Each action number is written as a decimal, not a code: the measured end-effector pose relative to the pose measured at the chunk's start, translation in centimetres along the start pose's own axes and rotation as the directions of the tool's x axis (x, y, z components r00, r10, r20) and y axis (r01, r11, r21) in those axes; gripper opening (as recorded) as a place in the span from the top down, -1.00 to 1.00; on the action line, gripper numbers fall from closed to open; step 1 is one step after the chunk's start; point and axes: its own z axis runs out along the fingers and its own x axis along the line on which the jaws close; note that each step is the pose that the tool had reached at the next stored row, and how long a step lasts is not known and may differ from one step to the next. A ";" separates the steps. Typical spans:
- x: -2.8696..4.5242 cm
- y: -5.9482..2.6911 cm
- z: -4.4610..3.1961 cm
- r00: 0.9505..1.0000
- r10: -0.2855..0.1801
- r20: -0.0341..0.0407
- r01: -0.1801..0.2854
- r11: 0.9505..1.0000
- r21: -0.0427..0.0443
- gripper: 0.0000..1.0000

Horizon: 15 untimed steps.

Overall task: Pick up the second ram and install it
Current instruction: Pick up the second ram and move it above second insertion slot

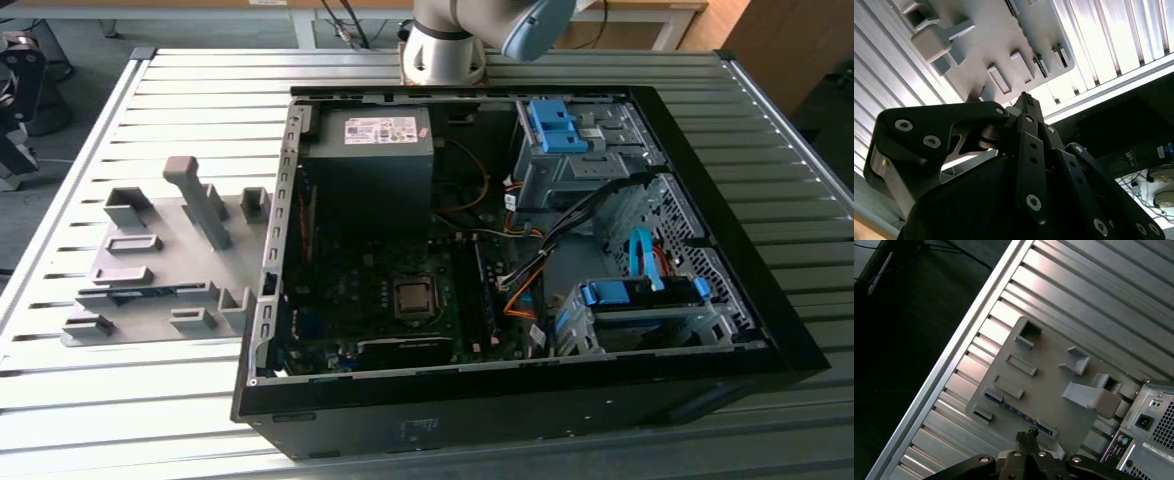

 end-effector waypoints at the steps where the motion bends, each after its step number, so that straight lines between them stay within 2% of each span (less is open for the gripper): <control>1: 0.00 0.00 0.00 1.000 -0.002 -0.001 0.002 1.000 0.001 0.80; 9: 0.01 0.01 -0.02 1.000 -0.010 -0.002 0.010 1.000 0.001 0.80; 15: 0.03 0.01 -0.01 0.996 -0.086 -0.004 0.086 0.996 -0.001 0.80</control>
